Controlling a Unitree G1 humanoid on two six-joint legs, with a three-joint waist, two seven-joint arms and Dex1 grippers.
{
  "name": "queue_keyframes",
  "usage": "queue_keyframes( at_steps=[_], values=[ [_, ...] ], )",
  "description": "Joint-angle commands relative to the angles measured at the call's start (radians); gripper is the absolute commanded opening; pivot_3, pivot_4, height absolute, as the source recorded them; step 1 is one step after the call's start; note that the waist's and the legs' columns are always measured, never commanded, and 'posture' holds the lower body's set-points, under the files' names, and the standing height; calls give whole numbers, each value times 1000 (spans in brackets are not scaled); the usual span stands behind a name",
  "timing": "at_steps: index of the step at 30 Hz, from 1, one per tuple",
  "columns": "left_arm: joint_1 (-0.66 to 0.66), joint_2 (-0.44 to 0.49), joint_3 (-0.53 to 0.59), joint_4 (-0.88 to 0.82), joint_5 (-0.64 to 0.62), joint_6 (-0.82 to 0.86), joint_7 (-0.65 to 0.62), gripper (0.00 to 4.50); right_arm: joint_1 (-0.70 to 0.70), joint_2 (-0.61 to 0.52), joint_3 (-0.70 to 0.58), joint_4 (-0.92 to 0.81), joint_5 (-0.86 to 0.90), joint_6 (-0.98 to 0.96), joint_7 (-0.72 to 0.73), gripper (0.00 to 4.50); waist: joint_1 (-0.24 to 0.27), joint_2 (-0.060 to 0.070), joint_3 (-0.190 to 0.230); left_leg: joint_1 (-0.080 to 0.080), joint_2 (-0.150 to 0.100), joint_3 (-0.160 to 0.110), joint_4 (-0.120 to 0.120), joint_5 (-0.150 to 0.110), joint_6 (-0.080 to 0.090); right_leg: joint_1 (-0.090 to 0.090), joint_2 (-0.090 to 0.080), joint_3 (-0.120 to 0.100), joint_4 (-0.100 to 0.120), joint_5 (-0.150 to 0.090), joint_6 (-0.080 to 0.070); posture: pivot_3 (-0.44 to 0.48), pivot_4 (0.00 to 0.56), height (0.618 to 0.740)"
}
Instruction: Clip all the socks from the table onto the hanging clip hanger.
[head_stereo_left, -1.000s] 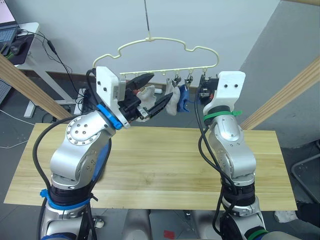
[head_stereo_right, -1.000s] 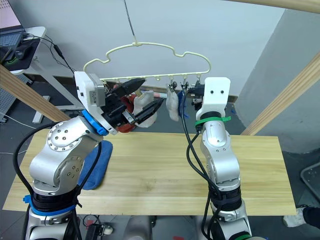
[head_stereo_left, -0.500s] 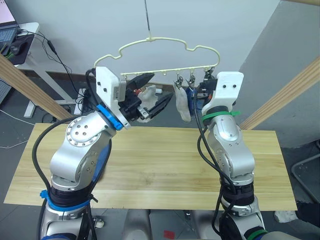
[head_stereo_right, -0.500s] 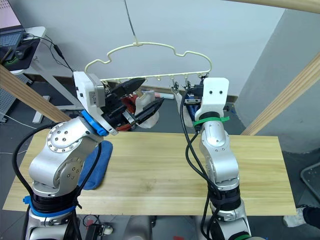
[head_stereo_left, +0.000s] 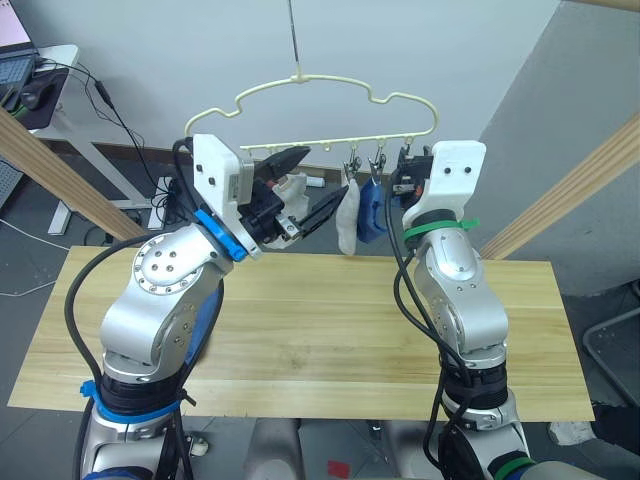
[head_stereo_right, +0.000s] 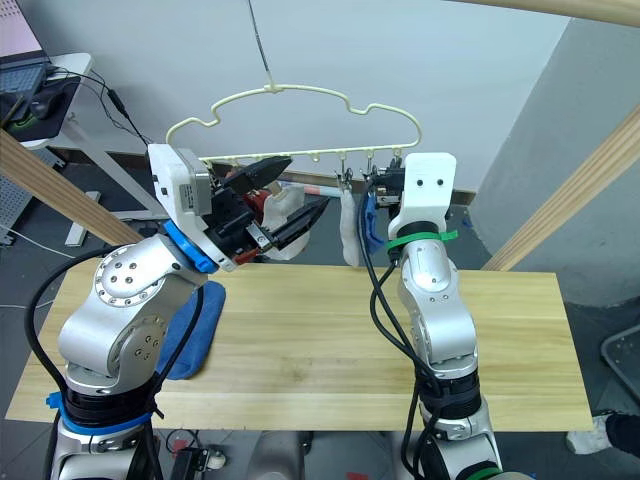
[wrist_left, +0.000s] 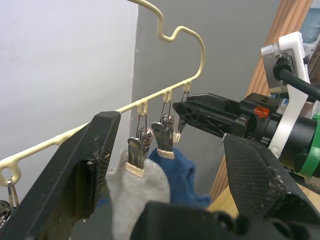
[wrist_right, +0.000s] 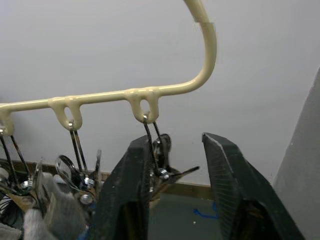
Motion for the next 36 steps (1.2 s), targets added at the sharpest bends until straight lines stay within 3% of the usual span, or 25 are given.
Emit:
queue_keyframes(
  at_steps=[1,8,36],
  values=[
    [2,6,4,-49,5,-27,-1,3732,-15,20,1,-18,2,-25,-2,1624,0,0,0,0,0,0,0,0,0,0,0,0,0,0,0,93,348,740],
    [-1,5,2,-52,9,-27,4,3732,-31,77,-44,32,29,-20,-43,1624,2,0,0,0,0,0,0,0,0,0,0,0,0,0,0,95,347,740],
    [-6,4,-5,-59,19,-32,5,3732,-118,71,-46,127,35,-99,-66,1624,4,0,0,0,0,0,0,0,0,0,-1,-1,0,0,0,105,347,740]
  ],
)
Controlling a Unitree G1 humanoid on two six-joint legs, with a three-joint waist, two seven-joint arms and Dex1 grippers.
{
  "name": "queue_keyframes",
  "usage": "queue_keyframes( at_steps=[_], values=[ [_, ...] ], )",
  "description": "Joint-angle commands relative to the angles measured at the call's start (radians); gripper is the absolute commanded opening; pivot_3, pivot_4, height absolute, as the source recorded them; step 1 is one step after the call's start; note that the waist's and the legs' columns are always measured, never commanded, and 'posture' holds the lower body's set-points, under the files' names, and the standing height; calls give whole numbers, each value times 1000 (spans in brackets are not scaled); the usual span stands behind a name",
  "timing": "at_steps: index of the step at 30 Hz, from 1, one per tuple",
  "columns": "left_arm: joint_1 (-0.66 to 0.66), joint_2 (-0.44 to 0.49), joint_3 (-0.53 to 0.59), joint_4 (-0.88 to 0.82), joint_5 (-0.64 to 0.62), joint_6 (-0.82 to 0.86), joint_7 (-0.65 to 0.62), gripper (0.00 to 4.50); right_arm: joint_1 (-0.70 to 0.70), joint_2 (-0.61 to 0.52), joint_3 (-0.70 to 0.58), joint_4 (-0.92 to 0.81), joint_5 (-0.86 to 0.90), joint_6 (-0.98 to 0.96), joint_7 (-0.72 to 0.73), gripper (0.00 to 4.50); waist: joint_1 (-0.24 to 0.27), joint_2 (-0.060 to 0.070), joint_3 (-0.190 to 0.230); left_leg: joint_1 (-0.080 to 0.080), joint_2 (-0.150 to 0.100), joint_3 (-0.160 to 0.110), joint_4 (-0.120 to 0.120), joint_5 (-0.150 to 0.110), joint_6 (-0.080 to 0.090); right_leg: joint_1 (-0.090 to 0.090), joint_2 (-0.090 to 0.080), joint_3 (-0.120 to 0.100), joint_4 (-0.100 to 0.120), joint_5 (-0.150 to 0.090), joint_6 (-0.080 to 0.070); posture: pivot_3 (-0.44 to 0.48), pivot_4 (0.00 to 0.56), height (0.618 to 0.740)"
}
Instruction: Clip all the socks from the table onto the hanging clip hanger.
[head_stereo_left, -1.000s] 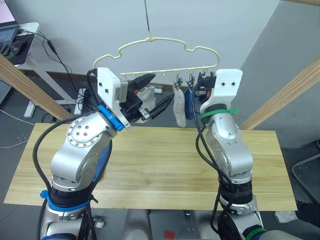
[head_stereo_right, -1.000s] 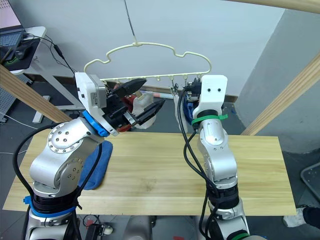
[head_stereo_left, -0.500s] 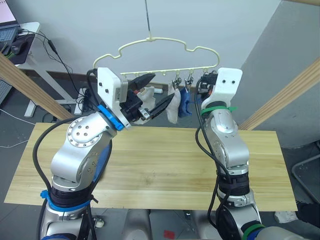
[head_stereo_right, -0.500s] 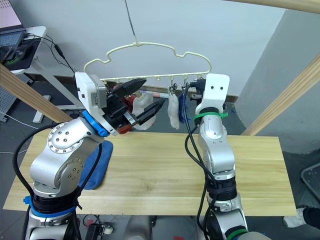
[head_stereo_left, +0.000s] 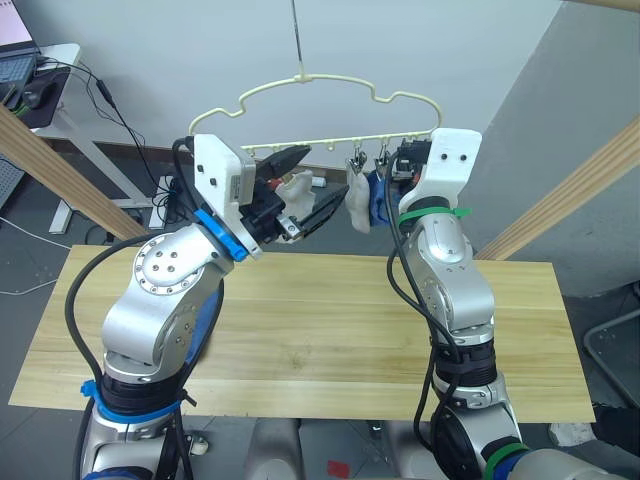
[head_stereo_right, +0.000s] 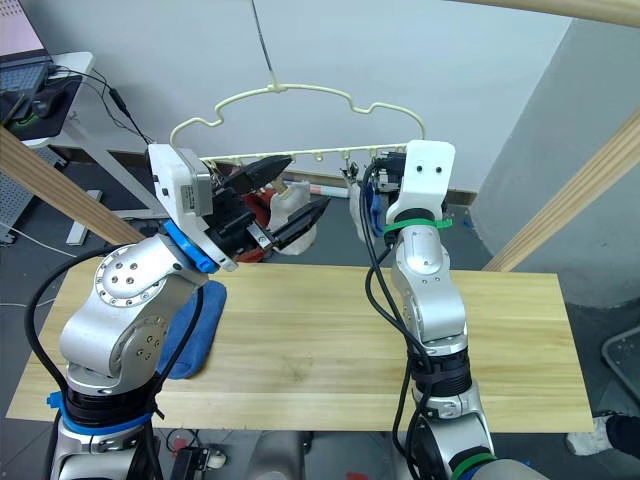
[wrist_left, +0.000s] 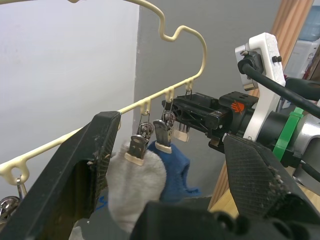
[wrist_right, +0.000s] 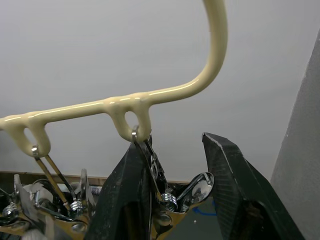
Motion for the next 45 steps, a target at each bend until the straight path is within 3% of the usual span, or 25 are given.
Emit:
queue_keyframes(
  at_steps=[1,10,18,22,26,29,35,38,45],
  values=[
    [-5,4,-2,-59,5,-20,5,3732,-31,42,9,-24,17,-31,-3,1624,0,0,0,0,0,0,0,0,0,0,0,0,0,0,0,105,347,740],
    [-1,3,-2,-64,8,-18,9,3732,-28,47,-1,-22,39,-32,-13,1624,0,0,0,0,0,0,0,0,0,0,0,0,0,0,0,109,347,740],
    [4,-5,-7,-72,7,-14,13,3732,-33,25,7,-18,39,-51,0,23,5,0,0,0,0,0,0,0,0,0,0,0,0,0,0,109,347,740],
    [26,-11,-16,-88,14,-9,27,3732,-32,-12,7,-25,34,-56,33,23,9,0,0,0,0,0,0,0,0,0,0,0,0,0,0,94,346,740],
    [158,-24,51,-66,28,34,108,3905,-53,-107,-38,-11,115,39,182,8,7,0,0,0,0,1,0,0,0,0,0,0,0,1,-1,84,349,740],
    [323,-13,121,-5,55,-1,120,4460,-86,-213,-82,-25,217,178,321,0,2,0,0,0,1,1,0,0,0,0,0,0,0,1,-1,69,348,740],
    [552,78,228,274,197,-227,73,4460,-132,-395,-111,-84,386,438,514,0,1,1,1,1,0,1,-1,0,0,0,0,0,0,-1,-2,53,360,740],
    [567,102,244,401,235,-313,66,4460,-162,-449,-118,-97,456,531,571,0,4,1,3,1,0,1,-1,-1,1,0,-2,1,-1,-2,-4,42,367,740],
    [499,102,213,704,304,-421,59,4460,-203,-468,-181,-96,525,648,553,0,0,2,4,0,0,2,-2,-1,1,-2,-1,1,-1,-3,-4,20,376,740]
  ],
)
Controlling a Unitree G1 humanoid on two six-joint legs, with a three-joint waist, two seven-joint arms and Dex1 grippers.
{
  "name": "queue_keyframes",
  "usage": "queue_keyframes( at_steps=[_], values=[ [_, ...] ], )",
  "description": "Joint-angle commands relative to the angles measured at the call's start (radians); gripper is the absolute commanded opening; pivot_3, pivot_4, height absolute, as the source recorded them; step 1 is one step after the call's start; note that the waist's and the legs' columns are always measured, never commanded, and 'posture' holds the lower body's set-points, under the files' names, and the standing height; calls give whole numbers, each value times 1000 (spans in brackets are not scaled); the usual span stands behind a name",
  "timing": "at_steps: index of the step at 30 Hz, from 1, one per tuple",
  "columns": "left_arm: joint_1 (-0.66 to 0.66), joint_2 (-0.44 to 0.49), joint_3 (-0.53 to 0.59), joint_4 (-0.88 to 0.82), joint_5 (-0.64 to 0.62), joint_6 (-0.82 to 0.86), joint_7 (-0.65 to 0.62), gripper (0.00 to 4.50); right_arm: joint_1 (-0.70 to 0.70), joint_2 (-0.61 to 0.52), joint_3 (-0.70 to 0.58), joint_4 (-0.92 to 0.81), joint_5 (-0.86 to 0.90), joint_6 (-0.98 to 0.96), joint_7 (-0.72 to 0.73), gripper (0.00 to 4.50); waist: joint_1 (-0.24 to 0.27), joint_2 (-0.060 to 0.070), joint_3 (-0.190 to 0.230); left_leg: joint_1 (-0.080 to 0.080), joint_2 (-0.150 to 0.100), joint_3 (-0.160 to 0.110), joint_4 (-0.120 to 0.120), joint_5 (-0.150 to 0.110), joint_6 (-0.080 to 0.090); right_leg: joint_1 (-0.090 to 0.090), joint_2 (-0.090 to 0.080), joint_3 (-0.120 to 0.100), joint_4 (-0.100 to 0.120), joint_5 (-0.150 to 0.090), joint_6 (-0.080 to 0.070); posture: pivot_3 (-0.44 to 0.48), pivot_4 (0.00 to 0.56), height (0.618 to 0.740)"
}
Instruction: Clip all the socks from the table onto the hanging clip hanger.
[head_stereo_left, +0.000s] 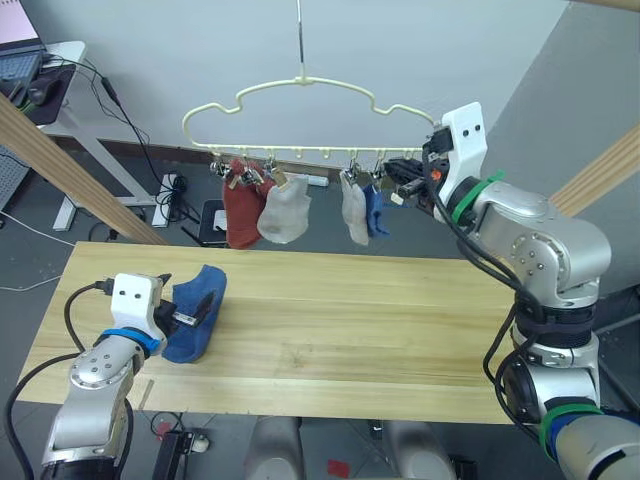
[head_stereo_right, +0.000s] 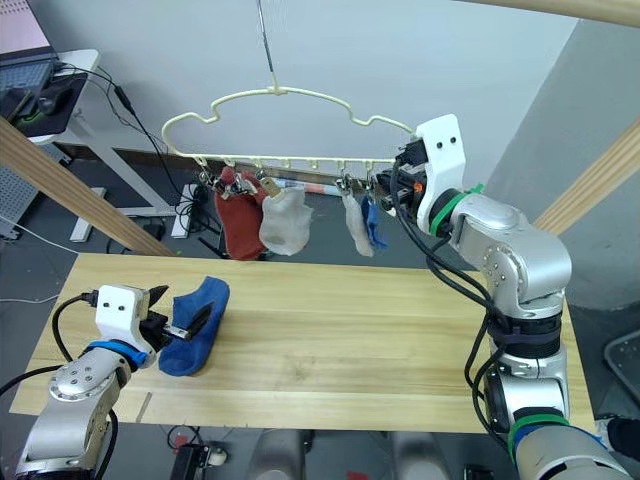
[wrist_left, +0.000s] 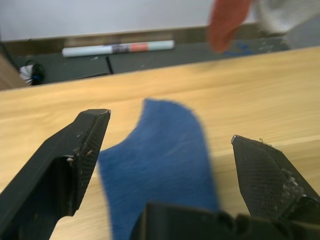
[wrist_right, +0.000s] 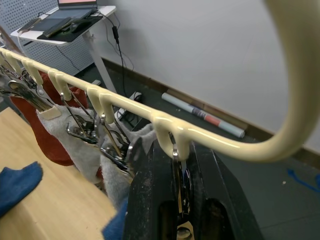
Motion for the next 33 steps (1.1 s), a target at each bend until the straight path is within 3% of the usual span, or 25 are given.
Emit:
queue_keyframes(
  at_steps=[1,5,8,14,20,24,28,33],
  values=[
    [-21,-10,-19,104,16,-36,-10,4460,-18,-6,-45,-32,30,41,-19,0,-3,0,0,0,0,1,0,0,0,0,0,0,0,0,0,10,375,740],
    [-63,-17,-45,243,-7,15,-69,4460,-35,0,-63,-28,46,69,-37,0,-3,0,0,0,0,0,-1,0,0,0,0,0,0,0,0,-8,377,740],
    [-74,-15,-54,291,-24,44,-123,3862,-44,-7,-69,-30,61,83,-40,0,-4,3,2,0,0,0,-1,0,0,0,0,0,1,0,0,-8,377,740],
    [-76,-15,-72,290,-14,25,-162,2015,-51,-25,-74,-18,93,105,-18,0,-9,4,2,1,0,1,0,0,0,1,0,0,1,0,0,-9,374,740],
    [-44,-51,-172,98,-19,62,-213,152,-43,-60,-73,7,121,115,22,0,-8,4,2,1,-1,1,0,0,0,1,-1,1,1,0,0,-23,377,740],
    [-64,-111,-229,-80,-58,141,-210,23,-44,-73,-113,32,164,170,31,0,-6,4,2,1,-2,1,0,0,0,1,-2,1,0,0,0,-34,378,740],
    [-125,-246,-329,-378,-201,251,-214,23,-121,18,-338,102,239,432,-30,0,-5,4,3,-1,-1,0,0,0,0,1,-1,0,1,0,0,-47,373,740],
    [-197,-340,-375,-501,-253,315,-155,23,-170,72,-468,166,316,490,-148,0,-12,4,2,0,-2,-1,1,0,0,3,0,0,1,0,0,-64,363,740]
  ],
)
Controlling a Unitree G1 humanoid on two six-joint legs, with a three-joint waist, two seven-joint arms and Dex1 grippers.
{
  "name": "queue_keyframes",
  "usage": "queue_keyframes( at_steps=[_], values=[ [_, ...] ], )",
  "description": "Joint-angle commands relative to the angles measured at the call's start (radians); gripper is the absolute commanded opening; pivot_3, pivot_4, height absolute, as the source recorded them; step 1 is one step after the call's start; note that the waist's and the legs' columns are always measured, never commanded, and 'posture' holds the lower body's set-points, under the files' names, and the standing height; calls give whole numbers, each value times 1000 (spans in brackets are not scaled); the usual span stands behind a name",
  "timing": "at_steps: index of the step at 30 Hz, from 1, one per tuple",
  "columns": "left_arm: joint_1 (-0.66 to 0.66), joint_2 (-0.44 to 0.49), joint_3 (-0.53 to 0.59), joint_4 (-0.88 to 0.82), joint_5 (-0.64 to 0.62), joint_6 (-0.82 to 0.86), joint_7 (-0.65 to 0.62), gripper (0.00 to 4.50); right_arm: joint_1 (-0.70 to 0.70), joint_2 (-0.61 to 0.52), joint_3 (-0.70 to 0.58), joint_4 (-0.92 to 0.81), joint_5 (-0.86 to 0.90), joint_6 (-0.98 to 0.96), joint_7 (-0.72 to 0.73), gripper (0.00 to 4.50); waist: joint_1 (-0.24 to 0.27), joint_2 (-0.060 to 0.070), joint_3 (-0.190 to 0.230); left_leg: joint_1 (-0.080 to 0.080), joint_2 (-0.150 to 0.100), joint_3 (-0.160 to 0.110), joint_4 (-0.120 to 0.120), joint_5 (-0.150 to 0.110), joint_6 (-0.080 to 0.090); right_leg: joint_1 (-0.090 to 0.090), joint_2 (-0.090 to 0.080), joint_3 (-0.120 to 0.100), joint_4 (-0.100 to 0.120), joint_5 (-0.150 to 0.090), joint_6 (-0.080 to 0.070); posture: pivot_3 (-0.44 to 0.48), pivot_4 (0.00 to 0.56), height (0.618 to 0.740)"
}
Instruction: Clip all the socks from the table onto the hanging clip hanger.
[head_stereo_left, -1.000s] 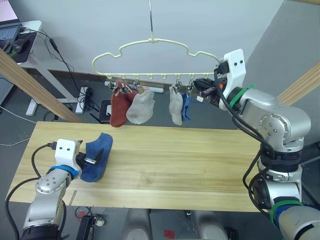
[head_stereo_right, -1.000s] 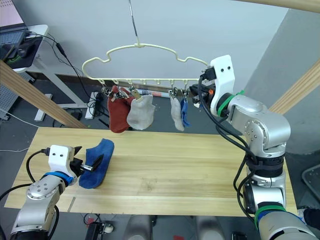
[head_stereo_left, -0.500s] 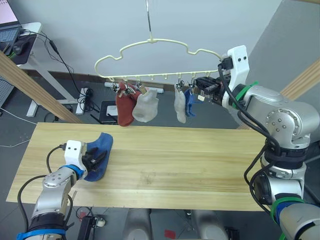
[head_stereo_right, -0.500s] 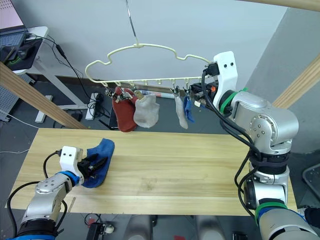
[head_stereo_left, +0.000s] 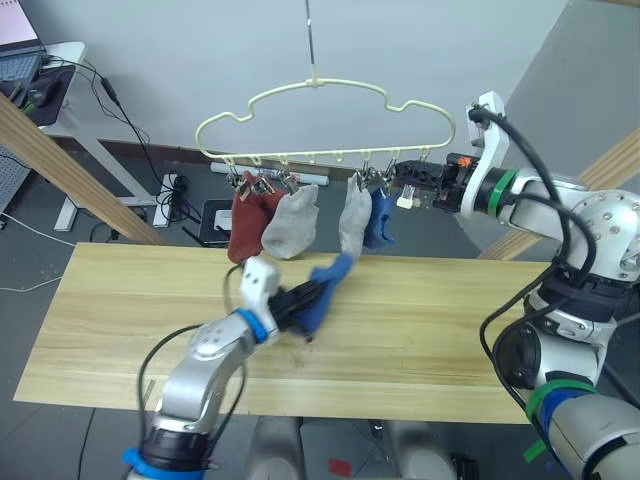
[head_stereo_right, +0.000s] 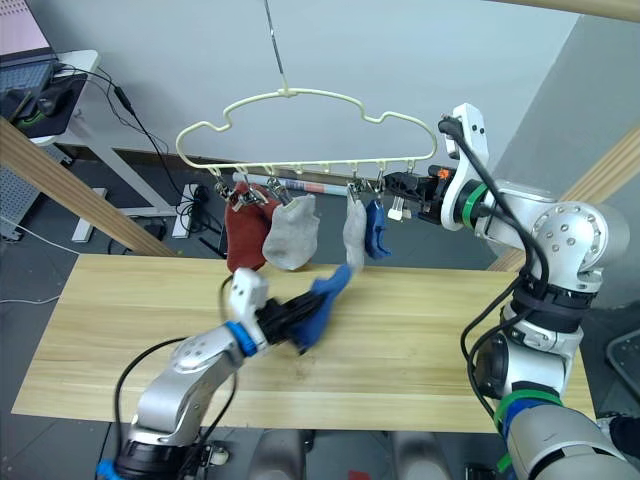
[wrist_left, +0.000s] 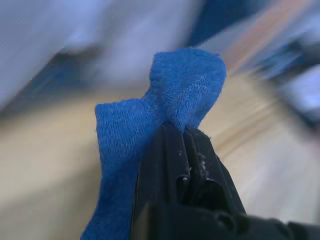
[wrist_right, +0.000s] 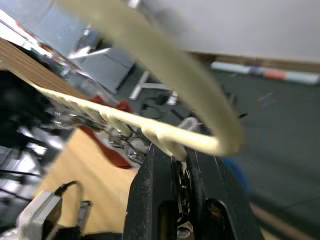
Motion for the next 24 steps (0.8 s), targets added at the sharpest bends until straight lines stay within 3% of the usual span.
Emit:
queue_keyframes(
  at_steps=[1,6,15,24],
  values=[
    [-13,-36,-9,-66,-38,33,47,23,-5,-3,-81,24,59,24,-93,0,-2,0,0,0,0,0,0,0,0,0,0,0,0,0,0,-74,360,740],
    [-103,-88,-39,-49,8,-5,99,23,-38,41,-193,84,187,24,-294,0,1,0,0,-1,-2,-1,1,0,1,1,0,0,-1,0,0,-87,352,740],
    [-140,-80,-68,-7,46,-71,85,23,-41,64,-246,134,423,24,-571,0,-1,0,0,-2,-3,-2,2,-1,2,2,-1,1,-3,0,2,-91,347,740],
    [-184,-107,-89,34,101,-154,106,23,-42,73,-252,166,584,21,-746,0,-1,0,0,-3,-4,-3,2,-1,2,2,-1,0,-3,0,2,-90,339,740]
  ],
)
